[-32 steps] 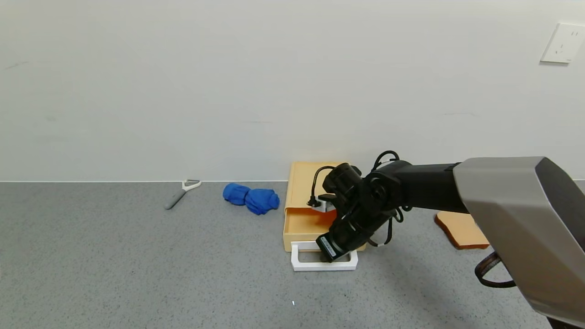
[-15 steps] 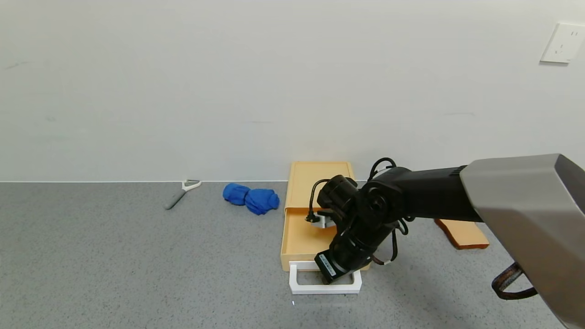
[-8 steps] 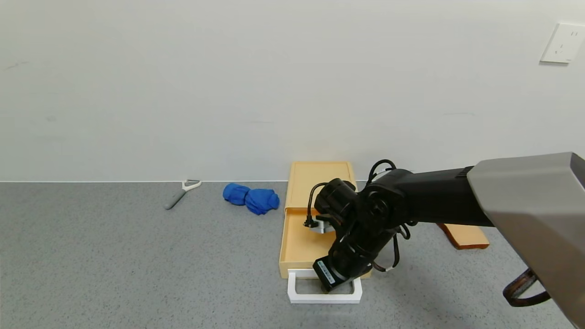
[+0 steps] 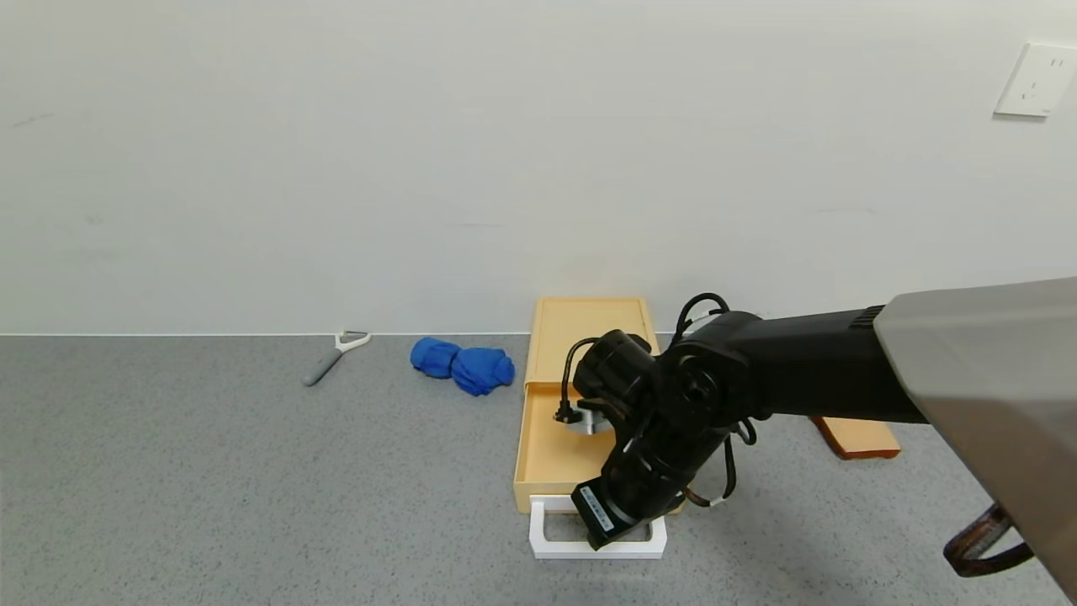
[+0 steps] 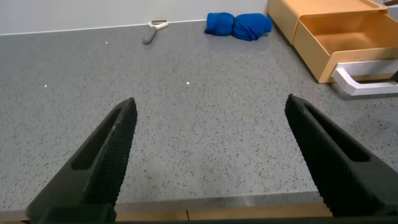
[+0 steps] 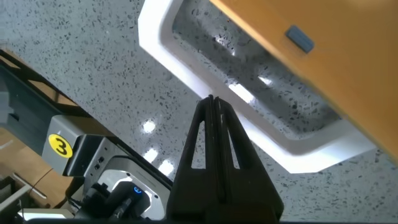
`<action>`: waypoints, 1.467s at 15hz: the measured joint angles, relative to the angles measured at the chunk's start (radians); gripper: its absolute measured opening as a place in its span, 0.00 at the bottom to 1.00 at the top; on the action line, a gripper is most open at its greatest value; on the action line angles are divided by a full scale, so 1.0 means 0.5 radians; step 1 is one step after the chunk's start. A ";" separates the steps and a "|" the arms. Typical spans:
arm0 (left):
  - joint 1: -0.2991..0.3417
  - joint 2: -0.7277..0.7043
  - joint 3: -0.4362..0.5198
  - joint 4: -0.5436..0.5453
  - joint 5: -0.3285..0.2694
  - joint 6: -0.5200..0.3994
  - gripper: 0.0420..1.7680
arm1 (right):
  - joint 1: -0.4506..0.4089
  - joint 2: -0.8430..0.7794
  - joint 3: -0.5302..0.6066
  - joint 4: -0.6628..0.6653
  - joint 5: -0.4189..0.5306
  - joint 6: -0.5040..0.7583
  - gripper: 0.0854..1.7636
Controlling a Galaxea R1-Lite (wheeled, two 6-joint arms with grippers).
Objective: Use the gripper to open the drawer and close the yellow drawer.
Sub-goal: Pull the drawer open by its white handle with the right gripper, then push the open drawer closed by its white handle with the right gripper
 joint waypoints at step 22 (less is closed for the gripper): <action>0.000 0.000 0.000 -0.001 -0.001 0.000 0.97 | -0.450 -1.471 1.118 -0.549 0.004 -0.162 0.02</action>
